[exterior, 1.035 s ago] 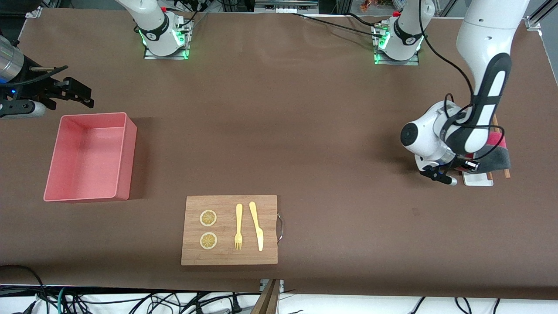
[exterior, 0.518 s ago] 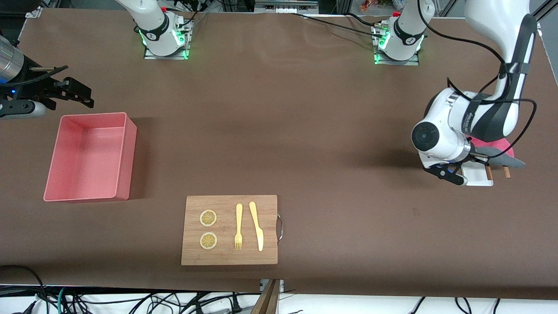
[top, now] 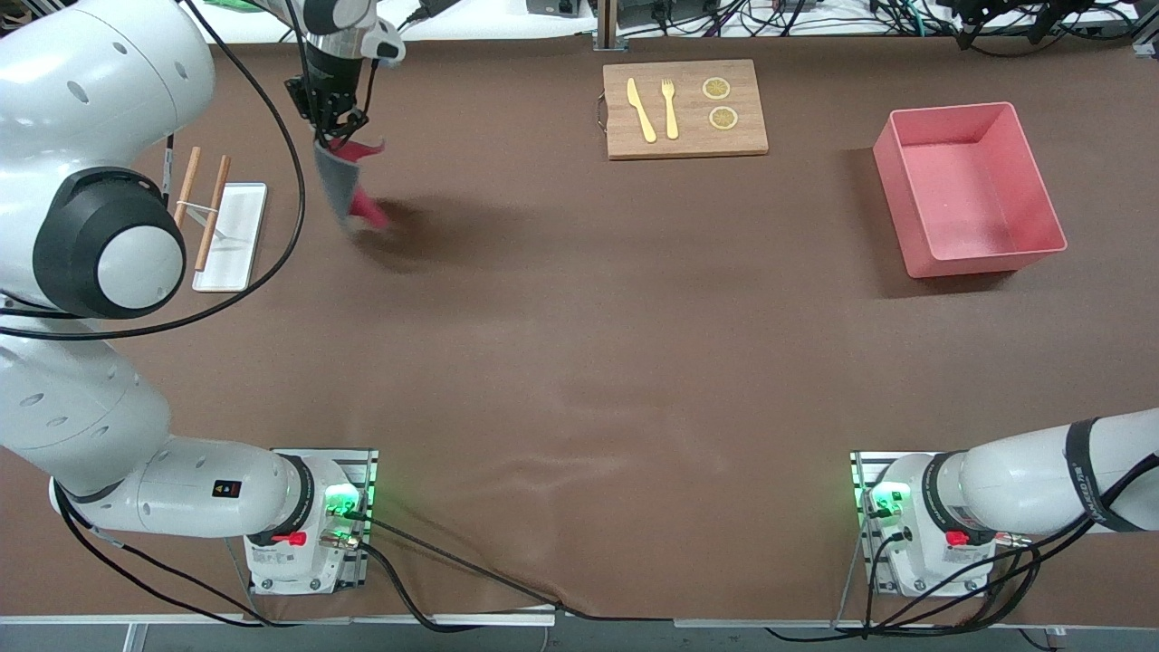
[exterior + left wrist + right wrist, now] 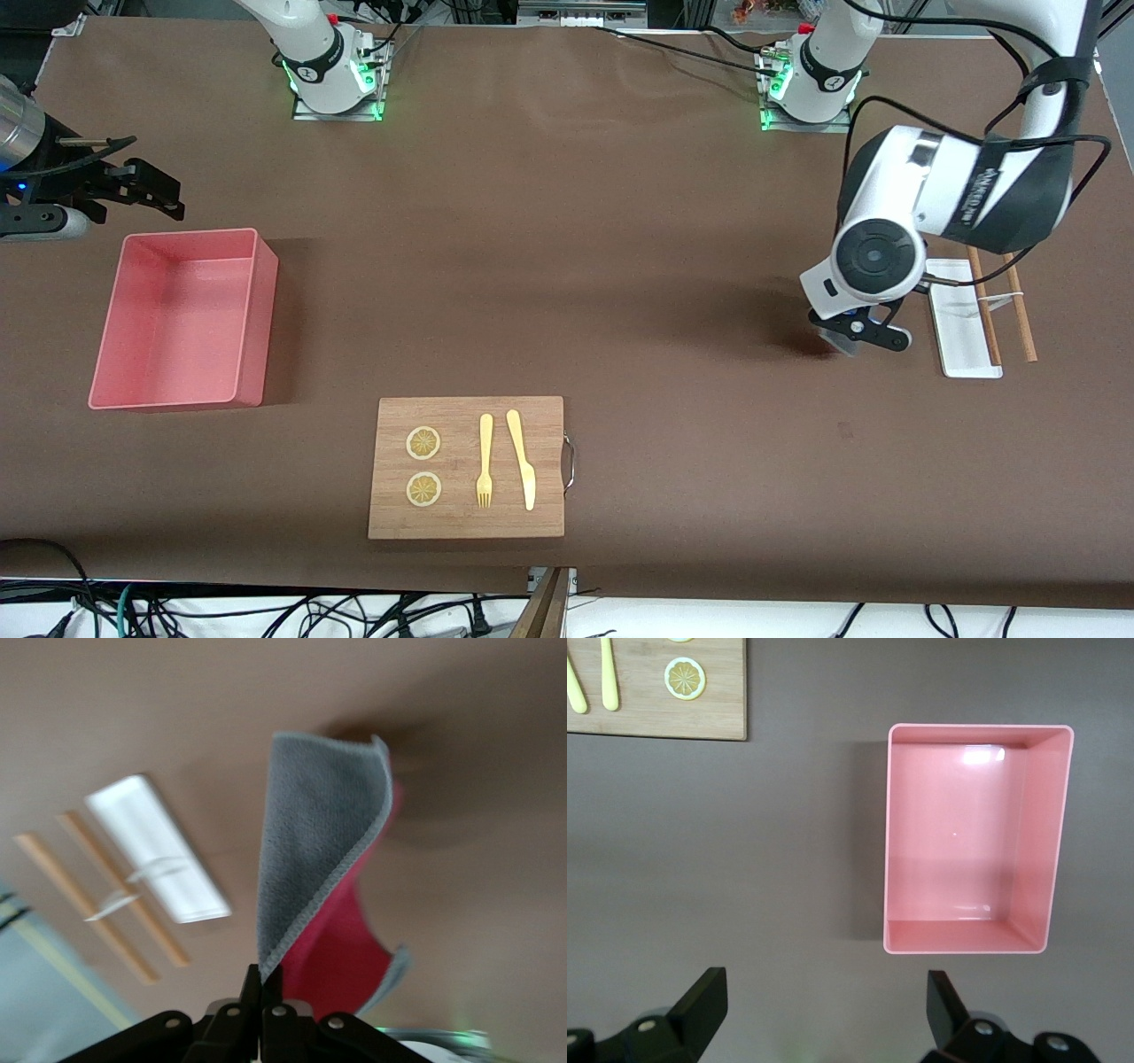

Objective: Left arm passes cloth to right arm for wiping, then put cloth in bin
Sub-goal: 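Lift the cloth with the left gripper while the right gripper reaches over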

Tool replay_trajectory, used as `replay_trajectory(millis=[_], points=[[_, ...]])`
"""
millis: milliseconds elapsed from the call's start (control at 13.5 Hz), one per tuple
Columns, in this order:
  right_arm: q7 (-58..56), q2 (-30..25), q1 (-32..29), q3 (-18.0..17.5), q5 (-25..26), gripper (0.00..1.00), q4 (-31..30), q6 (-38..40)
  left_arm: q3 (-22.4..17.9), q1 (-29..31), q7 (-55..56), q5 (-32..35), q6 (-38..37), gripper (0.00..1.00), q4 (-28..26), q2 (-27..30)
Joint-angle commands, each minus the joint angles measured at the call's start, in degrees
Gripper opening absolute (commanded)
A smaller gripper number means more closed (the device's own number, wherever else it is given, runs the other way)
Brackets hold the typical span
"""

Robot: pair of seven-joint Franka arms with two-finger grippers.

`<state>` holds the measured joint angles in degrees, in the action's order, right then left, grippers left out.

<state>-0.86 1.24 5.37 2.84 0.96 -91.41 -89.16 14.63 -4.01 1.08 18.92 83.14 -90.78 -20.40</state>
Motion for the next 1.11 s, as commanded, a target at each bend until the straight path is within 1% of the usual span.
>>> replay_trajectory(millis=[0, 74, 296, 444, 518, 591, 739, 813, 887, 1035], points=[[-0.3, 0.7, -0.9, 0.1, 0.5, 0.99, 1.3, 0.9, 0.0, 0.7, -0.6, -10.6, -1.8, 0.0, 4.8, -0.3], [-0.9, 0.4, -0.9, 0.2, 0.4, 0.99, 1.3, 1.0, 0.0, 0.7, 1.7, -14.5, -1.8, 0.0, 5.8, -0.3], [-0.7, 0.1, -0.5, -0.2, 0.6, 0.99, 1.5, 1.8, 0.4, 0.7, 14.8, -28.6, -1.7, 0.0, 7.0, -0.3], [-2.0, -0.3, -0.5, -0.2, 0.5, 0.99, 1.5, 3.9, 2.7, 0.7, 17.9, -35.7, 0.1, 0.0, 7.0, -0.3], [-4.6, -0.4, -0.5, -0.4, 0.2, 0.99, 1.6, 6.6, 3.3, 0.7, 19.1, -38.5, 2.5, 0.0, 7.0, -0.3], [-7.9, -0.4, -0.5, -0.7, 0.0, 0.99, 1.9, 7.2, 3.8, 0.7, 21.7, -43.0, 4.9, 0.0, 7.1, -0.3], [-15.5, 0.0, -0.3, -2.6, -0.4, 0.99, 3.3, 7.5, 5.1, 0.7, 27.5, -52.1, 11.4, 0.0, 7.0, -0.3], [-19.1, 0.2, -0.3, -2.7, -3.0, 0.99, 3.3, 7.6, 6.5, 0.7, 30.6, -56.0, 14.8, 0.0, 7.0, -0.3], [-24.2, 0.3, -0.3, -2.7, -7.8, 0.99, 2.8, 7.9, 7.6, 0.7, 33.8, -59.5, 18.2, 0.0, 6.9, -0.4], [-34.2, 2.3, -0.4, -2.6, -14.7, 0.99, 2.6, 9.4, 10.3, 0.5, 40.5, -65.9, 25.5, 0.0, 6.9, -0.4]])
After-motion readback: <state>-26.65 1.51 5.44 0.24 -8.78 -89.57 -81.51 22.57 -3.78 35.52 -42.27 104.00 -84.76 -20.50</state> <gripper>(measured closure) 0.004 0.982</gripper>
